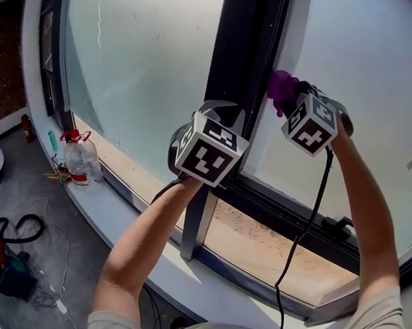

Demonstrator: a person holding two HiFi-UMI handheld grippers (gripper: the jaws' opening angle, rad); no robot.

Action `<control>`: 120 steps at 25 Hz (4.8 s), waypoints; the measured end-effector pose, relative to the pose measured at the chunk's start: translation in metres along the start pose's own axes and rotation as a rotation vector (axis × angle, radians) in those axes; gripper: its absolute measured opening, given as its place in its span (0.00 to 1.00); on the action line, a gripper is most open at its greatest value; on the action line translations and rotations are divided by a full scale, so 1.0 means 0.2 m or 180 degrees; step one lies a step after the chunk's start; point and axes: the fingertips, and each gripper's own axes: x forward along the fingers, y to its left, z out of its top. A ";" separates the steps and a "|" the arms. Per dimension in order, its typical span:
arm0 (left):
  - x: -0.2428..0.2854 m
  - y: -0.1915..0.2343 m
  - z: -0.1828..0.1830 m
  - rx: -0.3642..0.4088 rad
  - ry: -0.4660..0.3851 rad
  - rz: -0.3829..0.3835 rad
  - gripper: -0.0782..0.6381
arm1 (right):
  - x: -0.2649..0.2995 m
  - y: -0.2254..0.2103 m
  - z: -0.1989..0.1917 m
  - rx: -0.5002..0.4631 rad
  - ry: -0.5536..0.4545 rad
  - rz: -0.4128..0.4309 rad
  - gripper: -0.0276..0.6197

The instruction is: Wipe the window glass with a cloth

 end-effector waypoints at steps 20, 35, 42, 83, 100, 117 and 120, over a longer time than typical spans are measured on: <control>0.04 -0.34 -0.66 -0.0612 0.0496 -0.0256 0.12 | 0.23 0.88 -0.16 0.0132 0.0154 0.0669 0.22; 0.02 -0.53 -0.85 -0.0842 0.0668 -0.0458 0.12 | 0.29 1.28 -0.26 0.0019 0.0287 0.0990 0.22; 0.05 -0.60 -0.88 -0.0903 0.0699 -0.0548 0.12 | 0.20 1.26 -0.31 0.0021 0.0272 0.0927 0.22; 0.21 -0.26 0.11 -0.0190 -0.0196 -0.0273 0.12 | -0.15 -0.03 -0.24 -0.0246 0.0161 -0.0274 0.22; 0.19 -0.05 0.61 0.0081 -0.0597 -0.0126 0.12 | -0.27 -0.80 -0.02 -0.0211 -0.0016 -0.0830 0.22; 0.20 0.09 0.83 0.0332 -0.0793 -0.0036 0.12 | -0.33 -1.37 0.17 -0.0211 -0.0326 -0.1560 0.22; 0.19 0.13 0.86 0.0375 -0.0803 -0.0033 0.12 | -0.35 -1.48 0.20 -0.0186 -0.0364 -0.1714 0.21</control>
